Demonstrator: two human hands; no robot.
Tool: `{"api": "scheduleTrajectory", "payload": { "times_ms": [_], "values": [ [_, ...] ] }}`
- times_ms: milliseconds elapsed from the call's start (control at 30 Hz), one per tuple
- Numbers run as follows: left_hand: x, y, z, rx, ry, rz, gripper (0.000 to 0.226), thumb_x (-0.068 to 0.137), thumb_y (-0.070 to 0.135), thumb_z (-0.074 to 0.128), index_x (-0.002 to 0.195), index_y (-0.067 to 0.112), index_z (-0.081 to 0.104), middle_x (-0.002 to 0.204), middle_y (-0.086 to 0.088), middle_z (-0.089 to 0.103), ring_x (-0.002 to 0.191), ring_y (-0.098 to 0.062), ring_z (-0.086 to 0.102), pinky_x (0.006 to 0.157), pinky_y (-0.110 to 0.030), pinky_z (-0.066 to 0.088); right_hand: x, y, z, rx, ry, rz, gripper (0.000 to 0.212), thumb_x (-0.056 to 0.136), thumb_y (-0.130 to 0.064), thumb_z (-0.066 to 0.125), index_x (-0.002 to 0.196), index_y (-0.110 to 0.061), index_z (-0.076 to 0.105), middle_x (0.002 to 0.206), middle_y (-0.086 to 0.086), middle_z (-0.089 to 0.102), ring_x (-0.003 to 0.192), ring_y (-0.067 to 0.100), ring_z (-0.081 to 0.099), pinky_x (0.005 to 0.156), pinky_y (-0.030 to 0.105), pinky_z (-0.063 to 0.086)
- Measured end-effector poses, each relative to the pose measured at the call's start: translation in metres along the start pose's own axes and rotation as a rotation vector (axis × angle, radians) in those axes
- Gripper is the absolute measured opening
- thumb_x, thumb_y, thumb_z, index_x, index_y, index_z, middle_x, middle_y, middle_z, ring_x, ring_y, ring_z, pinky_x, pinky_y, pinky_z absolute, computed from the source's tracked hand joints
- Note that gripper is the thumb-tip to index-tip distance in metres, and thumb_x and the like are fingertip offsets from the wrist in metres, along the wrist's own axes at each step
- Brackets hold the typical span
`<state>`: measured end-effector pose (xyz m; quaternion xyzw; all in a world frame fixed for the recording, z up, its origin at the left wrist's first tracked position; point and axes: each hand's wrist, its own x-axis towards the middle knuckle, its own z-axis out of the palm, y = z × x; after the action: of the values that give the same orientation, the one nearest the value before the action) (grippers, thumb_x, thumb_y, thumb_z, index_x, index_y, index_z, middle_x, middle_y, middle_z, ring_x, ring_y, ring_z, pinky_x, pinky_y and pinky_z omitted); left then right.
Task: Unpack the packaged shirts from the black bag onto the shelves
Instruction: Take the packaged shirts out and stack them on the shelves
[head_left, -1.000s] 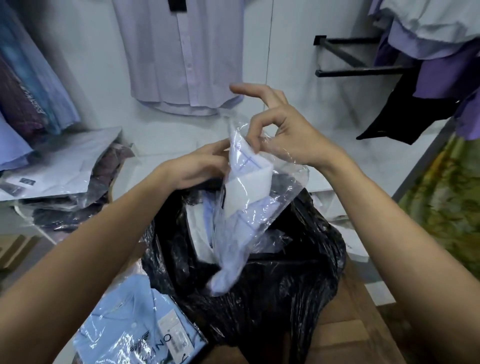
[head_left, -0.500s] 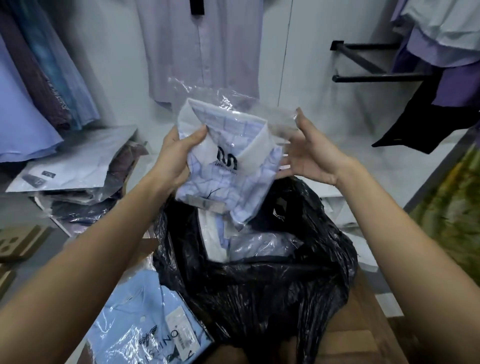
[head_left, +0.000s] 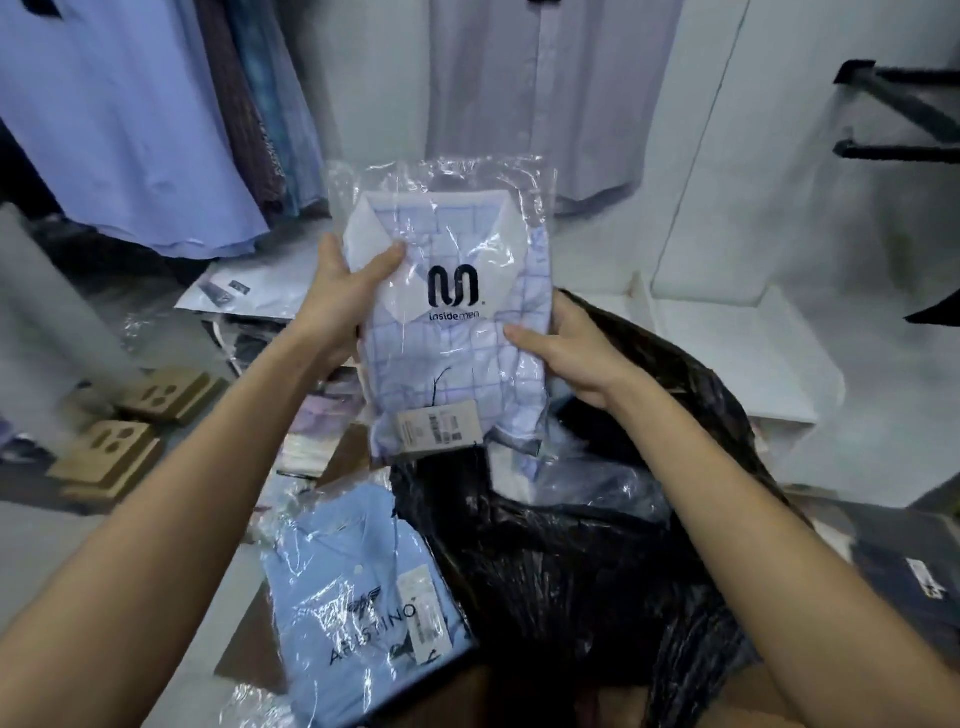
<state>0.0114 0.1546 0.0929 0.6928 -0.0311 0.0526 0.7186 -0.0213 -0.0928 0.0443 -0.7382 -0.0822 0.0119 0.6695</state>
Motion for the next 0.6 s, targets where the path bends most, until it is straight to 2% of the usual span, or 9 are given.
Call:
{"api": "scheduleTrajectory", "payload": {
  "times_ms": [67,133,233,267,333,400,500,533,600],
  "values": [
    [-0.013,-0.017,-0.035,0.150,0.010,-0.080,0.063,0.092,0.007,0.071,0.135,0.023,0.027,0.111,-0.008,0.062,0.069,-0.015,0.069,0.049,-0.028,0.052,0.002,0.015,0.031,0.021,-0.098,0.069,0.046,0.094,-0.001,0.069,0.135,-0.020,0.055,0.129,0.001,0.069,0.119,0.014,0.066,0.101,0.033,0.055],
    [-0.028,-0.040,-0.070,0.251,0.042,-0.146,0.079,0.088,-0.003,0.071,0.143,0.025,0.022,0.118,-0.017,0.059,0.076,-0.024,0.064,0.045,-0.028,0.050,0.002,0.033,0.064,-0.050,-0.174,0.121,0.046,0.094,-0.001,0.069,0.133,-0.018,0.054,0.124,-0.002,0.070,0.115,0.010,0.067,0.104,0.034,0.053],
    [-0.057,-0.079,-0.118,0.304,0.163,-0.259,0.092,0.087,-0.014,0.066,0.155,0.022,0.015,0.110,-0.017,0.058,0.074,-0.018,0.060,0.048,-0.022,0.052,-0.006,0.057,0.112,-0.267,-0.271,0.154,0.050,0.091,-0.001,0.071,0.131,-0.025,0.050,0.116,-0.010,0.064,0.108,0.006,0.063,0.096,0.021,0.050],
    [-0.068,-0.094,-0.132,0.323,0.188,-0.305,0.099,0.087,-0.015,0.066,0.158,0.025,0.010,0.111,-0.019,0.060,0.071,-0.017,0.060,0.048,-0.023,0.052,-0.009,0.067,0.126,-0.340,-0.291,0.175,0.062,0.090,-0.004,0.071,0.142,-0.023,0.044,0.121,-0.005,0.064,0.114,0.013,0.063,0.091,0.021,0.047],
    [-0.088,-0.130,-0.158,0.332,0.223,-0.383,0.112,0.084,-0.014,0.069,0.160,0.033,0.001,0.133,-0.031,0.054,0.070,-0.018,0.060,0.049,-0.026,0.051,-0.016,0.088,0.155,-0.495,-0.343,0.232,0.092,0.090,-0.010,0.072,0.161,-0.024,0.015,0.130,0.008,0.063,0.115,0.026,0.064,0.086,0.025,0.045],
    [-0.110,-0.161,-0.174,0.343,0.272,-0.446,0.120,0.082,-0.013,0.069,0.159,0.037,-0.008,0.145,-0.033,0.045,0.069,-0.018,0.059,0.047,-0.026,0.048,-0.026,0.110,0.179,-0.668,-0.423,0.292,0.105,0.093,-0.008,0.067,0.162,-0.025,-0.010,0.118,0.017,0.065,0.095,0.030,0.066,0.076,0.030,0.050],
    [-0.138,-0.194,-0.174,0.385,0.313,-0.472,0.121,0.081,-0.013,0.067,0.160,0.034,-0.011,0.154,-0.013,0.037,0.106,-0.030,0.062,0.073,-0.037,0.057,-0.041,0.139,0.203,-0.837,-0.465,0.338,0.105,0.092,0.005,0.054,0.160,-0.023,-0.022,0.088,0.011,0.061,0.071,0.024,0.060,0.062,0.033,0.049],
    [-0.145,-0.204,-0.172,0.384,0.321,-0.484,0.119,0.082,-0.013,0.066,0.160,0.034,-0.009,0.150,-0.009,0.040,0.116,-0.032,0.058,0.080,-0.039,0.057,-0.044,0.148,0.208,-0.879,-0.460,0.332,0.103,0.091,0.007,0.050,0.160,-0.022,-0.021,0.089,0.012,0.061,0.072,0.025,0.061,0.062,0.034,0.050],
    [-0.156,-0.218,-0.171,0.438,0.284,-0.511,0.112,0.085,-0.010,0.065,0.162,0.034,-0.005,0.128,-0.011,0.053,0.115,-0.036,0.059,0.082,-0.041,0.056,-0.048,0.160,0.212,-0.968,-0.482,0.307,0.096,0.093,0.008,0.046,0.162,-0.022,-0.013,0.111,0.023,0.062,0.091,0.034,0.065,0.077,0.041,0.055]
  ]
}}
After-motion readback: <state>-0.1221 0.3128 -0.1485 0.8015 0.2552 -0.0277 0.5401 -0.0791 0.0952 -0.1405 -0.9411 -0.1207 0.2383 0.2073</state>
